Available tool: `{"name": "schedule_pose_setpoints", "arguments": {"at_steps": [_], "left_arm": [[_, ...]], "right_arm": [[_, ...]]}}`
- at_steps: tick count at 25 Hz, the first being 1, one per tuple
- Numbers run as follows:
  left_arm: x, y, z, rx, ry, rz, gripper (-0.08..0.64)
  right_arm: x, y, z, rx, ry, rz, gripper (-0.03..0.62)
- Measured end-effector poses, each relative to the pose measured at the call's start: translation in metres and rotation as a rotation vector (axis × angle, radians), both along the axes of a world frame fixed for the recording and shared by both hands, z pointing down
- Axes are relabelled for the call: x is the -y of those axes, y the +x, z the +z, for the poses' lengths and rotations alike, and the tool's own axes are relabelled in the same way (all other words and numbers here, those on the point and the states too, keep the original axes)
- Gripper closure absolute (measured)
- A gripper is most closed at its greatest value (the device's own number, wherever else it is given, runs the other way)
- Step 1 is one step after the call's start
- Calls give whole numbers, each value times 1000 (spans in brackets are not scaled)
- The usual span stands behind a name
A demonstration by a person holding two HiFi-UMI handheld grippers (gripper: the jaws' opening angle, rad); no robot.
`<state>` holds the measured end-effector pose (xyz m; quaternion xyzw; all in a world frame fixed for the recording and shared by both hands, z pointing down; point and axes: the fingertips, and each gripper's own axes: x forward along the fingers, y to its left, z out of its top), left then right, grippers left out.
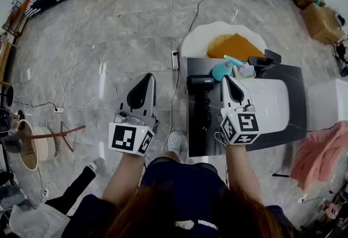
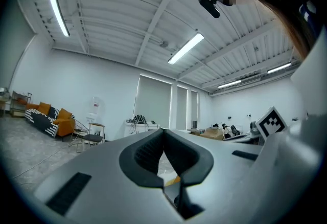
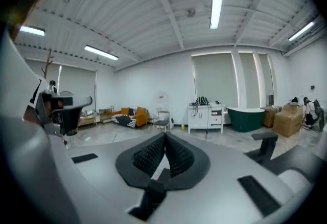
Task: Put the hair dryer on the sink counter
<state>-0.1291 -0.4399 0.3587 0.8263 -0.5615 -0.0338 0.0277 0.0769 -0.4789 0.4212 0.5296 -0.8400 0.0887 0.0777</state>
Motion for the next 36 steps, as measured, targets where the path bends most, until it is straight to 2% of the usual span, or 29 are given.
{"name": "schedule_pose_setpoints", "arguments": {"at_steps": [8, 11, 20, 31, 36], "left_arm": [[-15, 0, -44, 2, 64, -32, 541], [-21, 5, -58, 2, 84, -33, 541], [-30, 20, -76, 4, 113, -23, 541], [-33, 29, -77, -5, 107, 0, 541], [-33, 28, -76, 0, 108, -20, 541]], "right_arm": [[-31, -1, -115, 86, 282, -53, 577], [-43, 5, -138, 90, 344, -52, 577], [-61, 18, -166, 104, 396, -40, 577], [-66, 21, -169, 107, 397, -40, 577], [-66, 22, -169, 103, 397, -42, 577]]}}
